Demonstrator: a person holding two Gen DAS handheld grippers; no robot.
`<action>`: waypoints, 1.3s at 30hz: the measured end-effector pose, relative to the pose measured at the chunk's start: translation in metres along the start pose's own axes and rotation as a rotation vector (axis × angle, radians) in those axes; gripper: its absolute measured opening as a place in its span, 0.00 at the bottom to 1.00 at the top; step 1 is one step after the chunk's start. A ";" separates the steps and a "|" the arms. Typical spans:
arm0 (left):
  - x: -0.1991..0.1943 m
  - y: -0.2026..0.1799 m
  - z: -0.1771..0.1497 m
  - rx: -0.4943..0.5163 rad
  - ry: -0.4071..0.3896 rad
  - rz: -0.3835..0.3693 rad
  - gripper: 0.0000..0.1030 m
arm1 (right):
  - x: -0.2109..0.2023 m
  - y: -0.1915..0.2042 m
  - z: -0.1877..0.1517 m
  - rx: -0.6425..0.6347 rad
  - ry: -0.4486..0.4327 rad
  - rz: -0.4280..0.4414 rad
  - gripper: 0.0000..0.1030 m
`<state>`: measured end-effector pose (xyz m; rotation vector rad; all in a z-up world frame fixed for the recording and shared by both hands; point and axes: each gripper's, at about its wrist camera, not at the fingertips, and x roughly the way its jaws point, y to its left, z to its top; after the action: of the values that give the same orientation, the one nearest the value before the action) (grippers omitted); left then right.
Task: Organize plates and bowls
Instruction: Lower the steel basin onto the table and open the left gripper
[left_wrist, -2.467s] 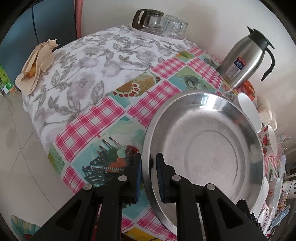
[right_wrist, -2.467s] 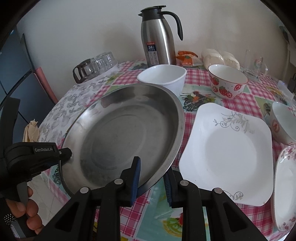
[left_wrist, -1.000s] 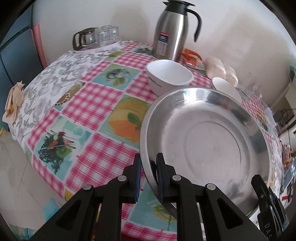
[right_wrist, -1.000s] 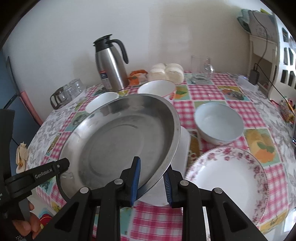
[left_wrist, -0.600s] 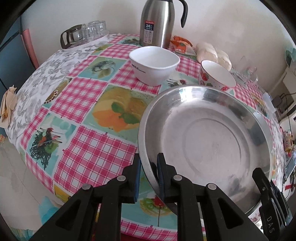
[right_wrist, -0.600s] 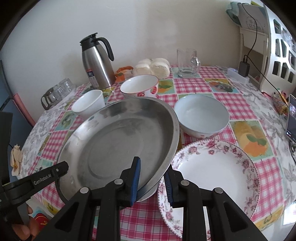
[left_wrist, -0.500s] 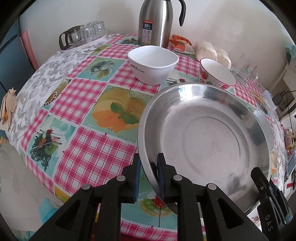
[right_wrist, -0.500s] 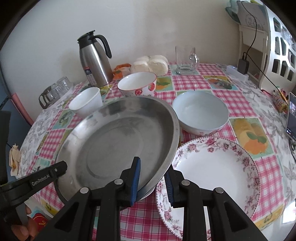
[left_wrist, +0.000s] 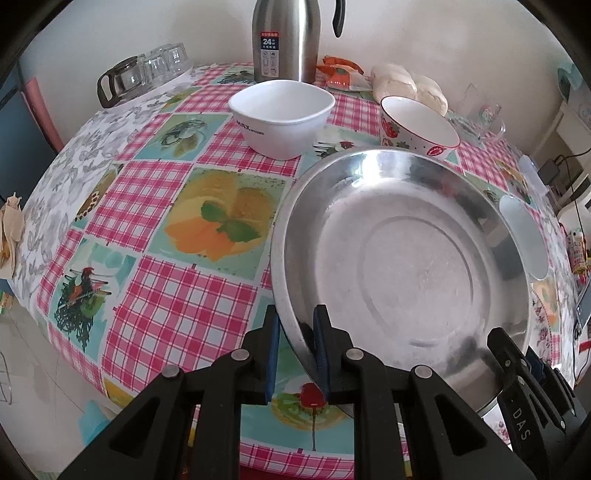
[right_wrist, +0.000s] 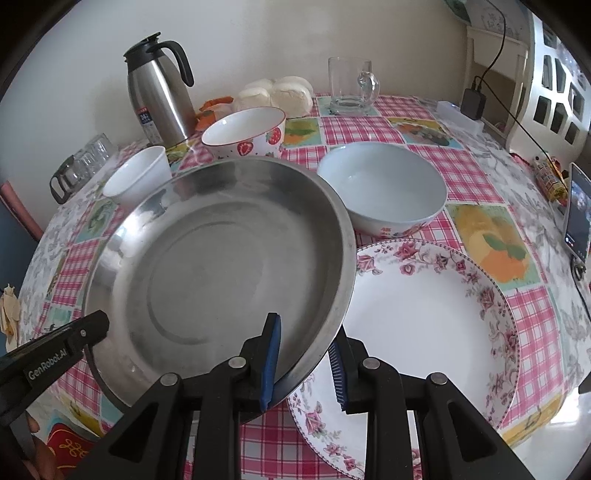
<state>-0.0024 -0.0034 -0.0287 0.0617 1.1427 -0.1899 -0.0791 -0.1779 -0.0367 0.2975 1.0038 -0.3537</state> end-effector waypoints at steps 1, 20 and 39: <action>0.000 0.000 0.000 0.003 0.000 -0.001 0.18 | 0.001 0.000 0.000 0.001 0.002 -0.001 0.28; -0.001 0.008 0.002 -0.019 -0.013 -0.006 0.18 | 0.008 0.010 -0.001 -0.005 0.042 0.000 0.28; -0.002 0.005 0.002 0.003 -0.016 -0.012 0.26 | 0.000 0.003 0.002 0.017 0.015 -0.017 0.32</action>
<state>-0.0009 0.0010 -0.0268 0.0562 1.1275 -0.2027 -0.0759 -0.1759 -0.0358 0.3077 1.0193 -0.3757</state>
